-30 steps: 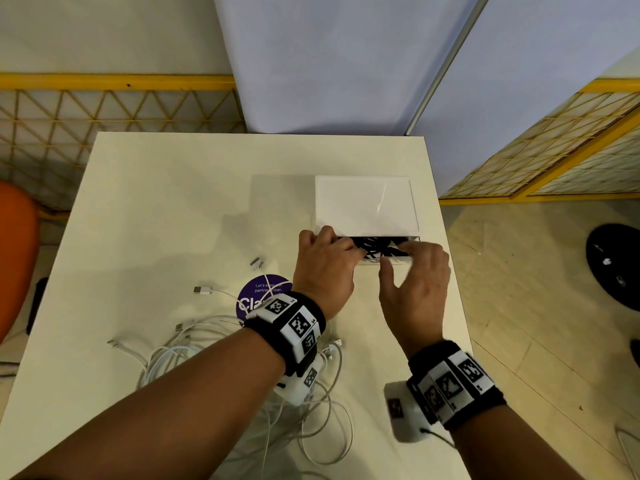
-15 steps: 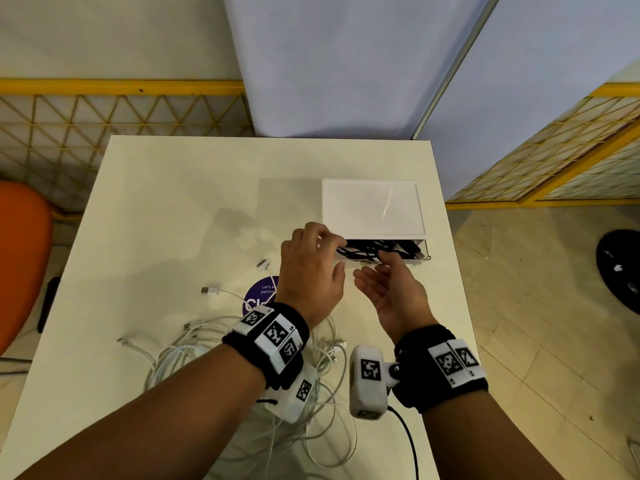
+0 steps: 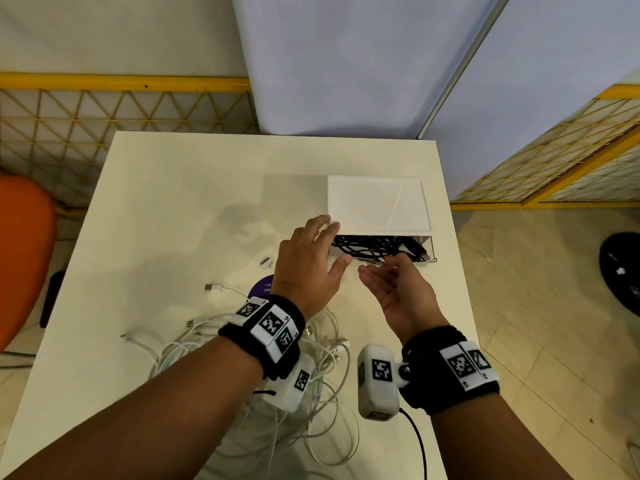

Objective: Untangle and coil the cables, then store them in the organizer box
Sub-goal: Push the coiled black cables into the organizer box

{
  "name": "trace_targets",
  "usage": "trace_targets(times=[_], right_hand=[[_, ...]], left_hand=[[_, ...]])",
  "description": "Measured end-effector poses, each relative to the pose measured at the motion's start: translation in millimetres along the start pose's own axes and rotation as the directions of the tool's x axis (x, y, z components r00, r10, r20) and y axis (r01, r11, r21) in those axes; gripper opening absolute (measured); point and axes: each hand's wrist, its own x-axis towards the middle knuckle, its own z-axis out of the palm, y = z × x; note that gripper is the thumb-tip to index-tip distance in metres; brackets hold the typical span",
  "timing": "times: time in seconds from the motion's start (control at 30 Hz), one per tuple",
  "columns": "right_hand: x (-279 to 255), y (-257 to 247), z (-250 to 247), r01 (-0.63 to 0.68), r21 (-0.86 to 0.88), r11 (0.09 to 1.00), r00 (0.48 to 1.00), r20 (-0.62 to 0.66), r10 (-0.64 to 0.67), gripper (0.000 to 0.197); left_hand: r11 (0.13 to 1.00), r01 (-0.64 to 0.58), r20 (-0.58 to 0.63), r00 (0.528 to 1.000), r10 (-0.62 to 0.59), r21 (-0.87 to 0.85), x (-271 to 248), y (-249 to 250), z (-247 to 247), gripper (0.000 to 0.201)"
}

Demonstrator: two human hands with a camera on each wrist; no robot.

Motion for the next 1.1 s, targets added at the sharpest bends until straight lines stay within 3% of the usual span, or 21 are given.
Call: trace_targets(times=[0.43,0.53,0.6,0.63,0.7,0.77,0.8,0.93,1.03,1.1], right_hand=[[11.7,-11.3,-0.2,0.06,-0.037,0.998,0.989,0.139,-0.055,0.013],[11.2,-15.0,-1.8,0.088,-0.13,0.988,0.989,0.129,-0.071,0.011],[11.4,-22.3,-5.5,0.125,-0.323,0.938,0.991,0.094,-0.1,0.014],[12.6,-27.4,-9.7,0.168,-0.475,0.864,0.986,0.071,-0.153,0.018],[20.5,-38.4,-22.6,0.278,-0.775,0.567,0.923,0.053,-0.38,0.024],[25.2,-49.5,-34.0,0.319,-0.918,0.238,0.778,0.11,-0.619,0.028],[26.2,-53.2,-38.1,0.338,-0.931,0.137,0.723,0.163,-0.671,0.032],[38.6,-60.3,-49.1,0.519,-0.851,-0.078,0.619,0.437,-0.653,0.06],[50.0,-61.0,-52.2,0.564,-0.779,-0.275,0.534,0.598,-0.598,0.054],[54.2,-60.4,-52.4,0.555,-0.763,-0.332,0.489,0.621,-0.612,0.046]], left_hand=[[0.994,-0.036,-0.084,0.995,0.045,0.104,5.5,-4.5,-2.3,0.034],[0.993,-0.034,-0.102,0.994,0.047,0.117,7.2,-5.8,-2.2,0.032],[0.992,-0.036,-0.117,0.992,0.051,0.123,9.6,-7.4,-2.8,0.031],[0.992,-0.039,-0.124,0.991,0.054,0.123,11.0,-8.0,-3.4,0.03],[0.99,-0.056,-0.134,0.988,0.073,0.128,13.9,-9.6,-4.5,0.028],[0.988,-0.073,-0.139,0.986,0.092,0.139,16.3,-11.8,-4.8,0.026],[0.987,-0.079,-0.142,0.985,0.1,0.141,17.0,-12.8,-4.7,0.026],[0.983,-0.103,-0.152,0.98,0.126,0.151,18.6,-14.8,-3.9,0.026],[0.981,-0.115,-0.16,0.977,0.14,0.156,21.2,-15.2,-4.3,0.024],[0.98,-0.122,-0.167,0.975,0.148,0.157,22.4,-14.4,-4.3,0.024]])
